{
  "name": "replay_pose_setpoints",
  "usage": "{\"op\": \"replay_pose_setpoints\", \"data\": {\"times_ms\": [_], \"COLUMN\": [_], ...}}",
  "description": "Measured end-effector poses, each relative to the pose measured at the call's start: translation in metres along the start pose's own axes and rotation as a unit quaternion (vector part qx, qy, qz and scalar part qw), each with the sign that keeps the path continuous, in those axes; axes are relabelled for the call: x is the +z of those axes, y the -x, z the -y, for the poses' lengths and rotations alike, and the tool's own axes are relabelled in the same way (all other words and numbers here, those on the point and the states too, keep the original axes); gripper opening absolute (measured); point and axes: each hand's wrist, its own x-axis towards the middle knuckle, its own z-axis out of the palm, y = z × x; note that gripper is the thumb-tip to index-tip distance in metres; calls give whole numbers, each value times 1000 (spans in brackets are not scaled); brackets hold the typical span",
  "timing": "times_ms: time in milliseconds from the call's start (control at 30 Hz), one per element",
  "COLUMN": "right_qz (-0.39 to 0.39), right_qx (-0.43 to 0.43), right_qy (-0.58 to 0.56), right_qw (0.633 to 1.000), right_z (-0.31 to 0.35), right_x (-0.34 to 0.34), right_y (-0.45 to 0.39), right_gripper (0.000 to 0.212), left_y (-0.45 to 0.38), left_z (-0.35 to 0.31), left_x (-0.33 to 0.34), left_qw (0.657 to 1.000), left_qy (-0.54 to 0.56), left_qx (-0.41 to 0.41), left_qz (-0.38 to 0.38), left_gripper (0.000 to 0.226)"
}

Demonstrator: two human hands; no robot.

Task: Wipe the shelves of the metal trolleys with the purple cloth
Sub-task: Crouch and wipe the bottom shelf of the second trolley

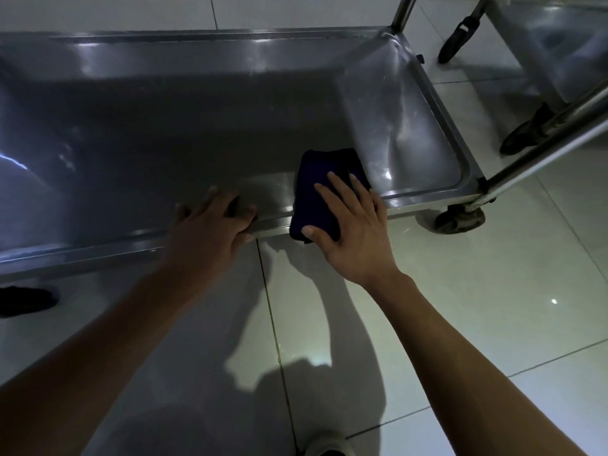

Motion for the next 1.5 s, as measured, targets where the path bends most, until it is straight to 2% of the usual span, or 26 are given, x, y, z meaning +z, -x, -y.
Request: {"op": "replay_pose_setpoints", "data": {"times_ms": [400,667,867,967,1067,1167,1367,1500], "right_qz": [3,-4,9,-16,-40,-48,-36,-5], "right_qx": [41,76,27,7,-4,-16,-47,-34], "right_qy": [-45,-40,-27,-34,-30,-28,-35,-73], "right_qw": [998,996,999,999,999,998,998,997], "right_z": [-70,-88,-50,-25,-7,15,57,76], "right_x": [-28,-31,-23,-12,-4,4,6,-9], "right_y": [-35,-69,-80,-75,-68,-62,-54,-43], "right_gripper": [67,58,57,54,49,46,49,50], "left_y": [-66,-110,-121,-109,-89,-65,-30,2], "left_z": [-56,-69,-60,-43,-23,-4,26,24], "left_x": [5,2,-5,-4,4,10,1,-21], "left_qw": [999,998,999,998,999,999,998,999], "left_qy": [-33,-38,-9,22,36,16,-16,-29], "left_qx": [19,33,32,49,23,-8,-1,-31], "left_qz": [13,25,38,17,-3,-32,-68,-29], "left_gripper": [30,37,38,31,39,50,53,53]}}
